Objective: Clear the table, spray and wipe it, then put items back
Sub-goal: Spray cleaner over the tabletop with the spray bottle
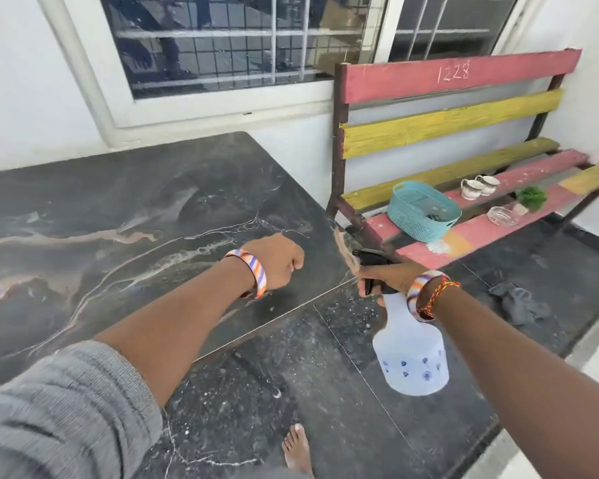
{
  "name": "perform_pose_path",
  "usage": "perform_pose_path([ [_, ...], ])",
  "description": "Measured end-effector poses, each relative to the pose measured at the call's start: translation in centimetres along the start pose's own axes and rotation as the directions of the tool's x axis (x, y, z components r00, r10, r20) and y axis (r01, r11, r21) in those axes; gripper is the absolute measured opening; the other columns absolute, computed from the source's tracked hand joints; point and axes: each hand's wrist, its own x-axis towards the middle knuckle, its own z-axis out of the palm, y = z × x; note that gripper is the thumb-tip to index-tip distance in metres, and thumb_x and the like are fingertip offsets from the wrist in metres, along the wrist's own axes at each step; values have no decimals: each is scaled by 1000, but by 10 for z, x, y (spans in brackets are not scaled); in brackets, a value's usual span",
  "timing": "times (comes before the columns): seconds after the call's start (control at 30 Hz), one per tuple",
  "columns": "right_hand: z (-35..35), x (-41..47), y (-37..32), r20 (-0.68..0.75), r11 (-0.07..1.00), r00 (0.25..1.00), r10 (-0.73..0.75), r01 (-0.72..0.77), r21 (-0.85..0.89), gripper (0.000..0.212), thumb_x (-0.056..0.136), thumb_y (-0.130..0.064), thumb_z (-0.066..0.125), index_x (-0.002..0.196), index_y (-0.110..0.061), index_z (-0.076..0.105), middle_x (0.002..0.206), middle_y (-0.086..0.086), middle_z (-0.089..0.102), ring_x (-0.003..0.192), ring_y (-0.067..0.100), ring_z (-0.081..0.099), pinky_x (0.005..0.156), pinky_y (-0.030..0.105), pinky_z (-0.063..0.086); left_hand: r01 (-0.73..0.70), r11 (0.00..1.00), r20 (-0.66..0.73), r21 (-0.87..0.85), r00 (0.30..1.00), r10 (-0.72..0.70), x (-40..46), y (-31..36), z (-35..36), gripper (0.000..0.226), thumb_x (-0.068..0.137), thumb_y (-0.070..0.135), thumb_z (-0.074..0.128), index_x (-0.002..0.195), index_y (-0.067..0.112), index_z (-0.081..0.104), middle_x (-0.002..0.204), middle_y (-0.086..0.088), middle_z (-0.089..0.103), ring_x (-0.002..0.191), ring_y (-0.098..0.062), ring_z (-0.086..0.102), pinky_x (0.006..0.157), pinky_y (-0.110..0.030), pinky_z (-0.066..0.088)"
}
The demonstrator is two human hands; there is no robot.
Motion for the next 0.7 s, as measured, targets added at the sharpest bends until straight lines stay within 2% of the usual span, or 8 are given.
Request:
perform_pose_path([
  [0.07,-26,21,6,-20,998,998,58,-58,5,14,76,-9,68,63,-5,64,63,8,63,52,13,53,48,20,45,-38,999,5,-9,999,38,41,14,-4,42,82,-2,40,116,11,62,122,-8,63,114,-27,58,100,-33,46],
  [0.13,-48,43,7,-22,993,993,117,-116,16,6,76,-4,67,70,-4,65,61,4,63,54,12,54,51,20,46,-71,997,22,-8,997,71,78,26,-8,41,83,-1,40,114,13,63,122,-7,63,112,-27,59,98,-37,47],
  [0.23,-87,79,11,-79,984,985,153,-145,101,9,77,1,66,82,-6,65,77,10,63,69,20,58,55,23,48,-103,994,43,26,994,102,140,42,-17,37,88,3,39,114,16,63,122,-6,62,109,-27,59,94,-36,49],
  [0.37,-130,115,14,-251,936,948,195,-103,338,20,86,4,55,103,-6,57,68,10,58,47,16,56,47,21,52,-130,990,69,60,990,125,204,66,-33,39,89,3,39,119,18,60,126,-6,59,113,-26,57,94,-35,49],
  [0.43,-151,134,16,-323,901,926,195,-39,432,24,88,5,52,106,-10,58,63,6,58,47,14,55,46,19,51,-145,987,90,75,986,138,233,76,-37,39,90,4,39,121,18,59,127,-7,59,113,-27,57,94,-35,49],
  [0.53,-184,168,16,-438,901,880,185,26,432,15,87,-2,59,102,-4,60,57,2,59,34,9,53,44,21,49,-171,981,122,90,980,159,282,87,-38,37,91,5,38,119,17,58,125,-6,60,110,-27,58,93,-35,49],
  [0.63,-216,201,11,-527,890,831,177,94,446,22,82,-1,64,103,-4,59,51,-3,60,29,3,46,39,17,41,-164,983,183,80,972,147,324,95,-37,37,91,3,36,118,11,59,123,-10,60,111,-29,57,89,-27,44],
  [0.7,-249,233,8,-517,901,836,183,68,429,30,81,2,65,108,-6,54,67,1,61,29,-2,47,36,11,40,-119,991,224,56,969,104,361,101,-34,33,88,0,37,113,1,59,120,-20,59,110,-36,56,86,-36,46],
])
